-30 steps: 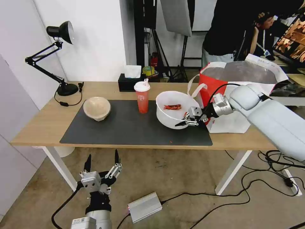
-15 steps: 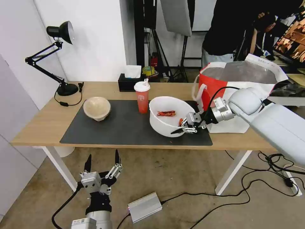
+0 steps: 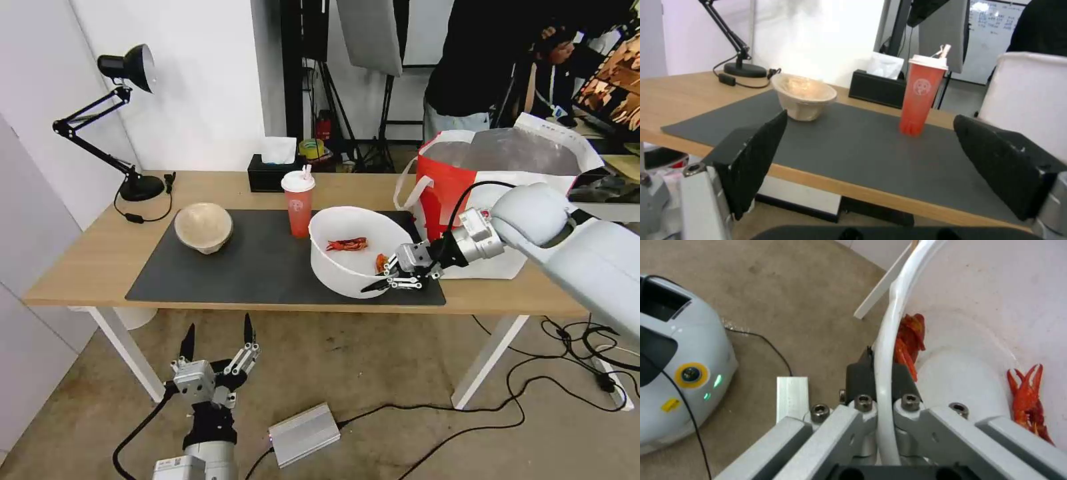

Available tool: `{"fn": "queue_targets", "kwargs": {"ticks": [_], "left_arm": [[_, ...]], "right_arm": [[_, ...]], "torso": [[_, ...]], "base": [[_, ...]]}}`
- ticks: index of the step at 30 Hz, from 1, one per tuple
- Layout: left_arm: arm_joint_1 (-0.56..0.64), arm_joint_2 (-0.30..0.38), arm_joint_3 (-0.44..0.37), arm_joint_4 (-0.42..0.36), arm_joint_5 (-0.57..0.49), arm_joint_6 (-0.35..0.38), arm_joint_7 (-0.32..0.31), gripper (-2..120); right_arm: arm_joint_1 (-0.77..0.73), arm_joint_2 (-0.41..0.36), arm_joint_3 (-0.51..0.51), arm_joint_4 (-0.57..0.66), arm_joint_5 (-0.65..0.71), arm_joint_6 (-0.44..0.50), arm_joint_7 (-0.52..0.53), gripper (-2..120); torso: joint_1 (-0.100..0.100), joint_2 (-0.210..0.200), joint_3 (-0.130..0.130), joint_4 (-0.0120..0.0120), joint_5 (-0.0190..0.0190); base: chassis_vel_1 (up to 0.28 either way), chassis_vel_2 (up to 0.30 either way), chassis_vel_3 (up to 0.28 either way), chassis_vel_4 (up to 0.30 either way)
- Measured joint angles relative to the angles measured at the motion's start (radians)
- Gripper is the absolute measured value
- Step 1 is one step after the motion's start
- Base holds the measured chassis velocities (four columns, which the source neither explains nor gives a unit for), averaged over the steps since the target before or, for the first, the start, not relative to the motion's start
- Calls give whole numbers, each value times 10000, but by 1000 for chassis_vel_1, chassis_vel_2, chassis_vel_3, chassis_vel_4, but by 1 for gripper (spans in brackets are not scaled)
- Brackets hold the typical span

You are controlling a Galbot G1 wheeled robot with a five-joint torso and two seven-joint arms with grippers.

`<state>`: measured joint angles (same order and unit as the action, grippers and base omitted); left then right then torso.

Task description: Pick up the trash from the table and place it into the takeout bag.

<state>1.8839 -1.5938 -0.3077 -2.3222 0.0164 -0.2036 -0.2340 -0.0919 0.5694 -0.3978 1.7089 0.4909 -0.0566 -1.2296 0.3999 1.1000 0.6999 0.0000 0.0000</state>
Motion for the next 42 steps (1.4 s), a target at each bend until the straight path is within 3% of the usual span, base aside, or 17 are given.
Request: {"fn": "queue_targets", "kwargs": {"ticks": [9, 21, 32, 42], "left_arm": [[18, 0, 26, 42, 34, -92, 5, 100], [13, 4, 14, 81, 16, -121, -3, 100], [-1, 8, 38, 85, 1, -121, -12, 100], [98, 9, -31, 11, 0, -200, -10, 100]], "right_arm": [[185, -684, 383, 687, 609, -165, -41, 0], [1150, -817, 577, 482, 1182, -341, -20, 0], [3187, -273, -323, -1133, 1473, -409, 14, 0], [3755, 477, -388, -2571, 2033, -427, 292, 0]], "torso": [[0, 0, -1, -2, 0], [0, -1, 0, 0, 0], [0, -2, 1, 1, 0], [1, -2, 1, 2, -1]], "base": [[0, 0, 0, 0], [0, 0, 0, 0], [0, 0, 0, 0], [0, 0, 0, 0]]}}
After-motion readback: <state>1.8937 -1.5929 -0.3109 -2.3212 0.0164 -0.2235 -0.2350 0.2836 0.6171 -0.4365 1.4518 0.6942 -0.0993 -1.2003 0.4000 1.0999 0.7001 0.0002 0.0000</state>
